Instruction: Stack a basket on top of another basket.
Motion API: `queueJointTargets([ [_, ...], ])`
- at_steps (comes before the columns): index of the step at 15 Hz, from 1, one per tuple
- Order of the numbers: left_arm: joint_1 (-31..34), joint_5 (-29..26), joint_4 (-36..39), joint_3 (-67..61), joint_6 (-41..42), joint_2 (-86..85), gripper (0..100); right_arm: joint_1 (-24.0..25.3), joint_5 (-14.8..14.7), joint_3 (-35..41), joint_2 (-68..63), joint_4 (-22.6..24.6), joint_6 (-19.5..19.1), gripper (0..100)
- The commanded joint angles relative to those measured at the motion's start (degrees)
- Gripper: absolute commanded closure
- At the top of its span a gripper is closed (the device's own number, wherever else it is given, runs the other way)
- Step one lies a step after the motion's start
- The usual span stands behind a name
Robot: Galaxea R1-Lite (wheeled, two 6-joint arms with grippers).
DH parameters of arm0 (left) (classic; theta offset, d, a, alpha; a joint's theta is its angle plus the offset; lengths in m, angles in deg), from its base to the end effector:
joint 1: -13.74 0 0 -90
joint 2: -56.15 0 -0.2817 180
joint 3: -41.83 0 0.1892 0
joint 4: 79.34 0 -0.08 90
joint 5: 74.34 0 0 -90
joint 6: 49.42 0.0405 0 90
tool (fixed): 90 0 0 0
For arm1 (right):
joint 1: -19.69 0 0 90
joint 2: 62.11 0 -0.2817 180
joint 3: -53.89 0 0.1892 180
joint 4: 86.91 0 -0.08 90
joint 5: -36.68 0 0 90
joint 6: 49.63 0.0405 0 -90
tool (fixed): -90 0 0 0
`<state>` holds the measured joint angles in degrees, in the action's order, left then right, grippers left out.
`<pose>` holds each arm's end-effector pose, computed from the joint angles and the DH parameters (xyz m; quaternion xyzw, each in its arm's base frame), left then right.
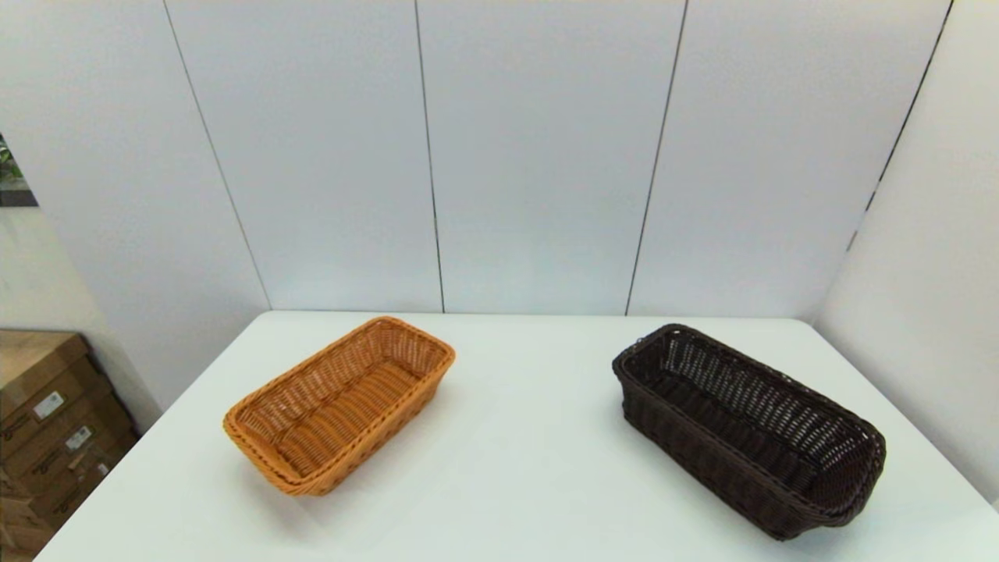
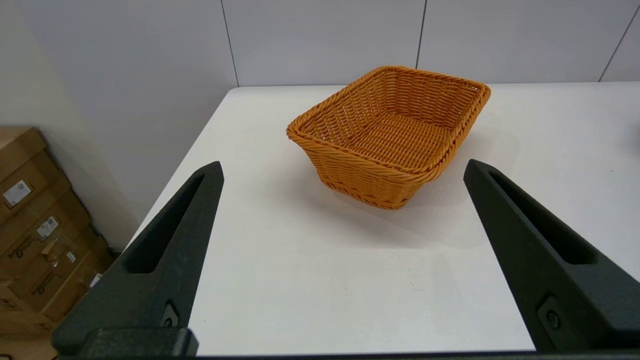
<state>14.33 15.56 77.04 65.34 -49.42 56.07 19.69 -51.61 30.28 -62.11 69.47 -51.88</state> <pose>0.0122 0.0001 0.0753 0.0000 0.0003 0.0043 1.0000 0.0121 0.0012 0.0758 -0.0196 -0.0002 0.0149 0.9997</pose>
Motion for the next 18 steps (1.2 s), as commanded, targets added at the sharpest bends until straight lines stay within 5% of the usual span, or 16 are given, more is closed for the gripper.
queueJointTargets([
  [1, 0.0, 0.0, 0.0, -0.1, 0.0, 0.1, 0, 0.0, 0.1, 0.0, 0.0, 0.0, 0.0, 0],
  [18, 0.0, 0.0, -0.1, -0.1, 0.0, 0.1, 0, 0.0, 0.1, 0.0, 0.0, 0.0, 0.0, 0],
])
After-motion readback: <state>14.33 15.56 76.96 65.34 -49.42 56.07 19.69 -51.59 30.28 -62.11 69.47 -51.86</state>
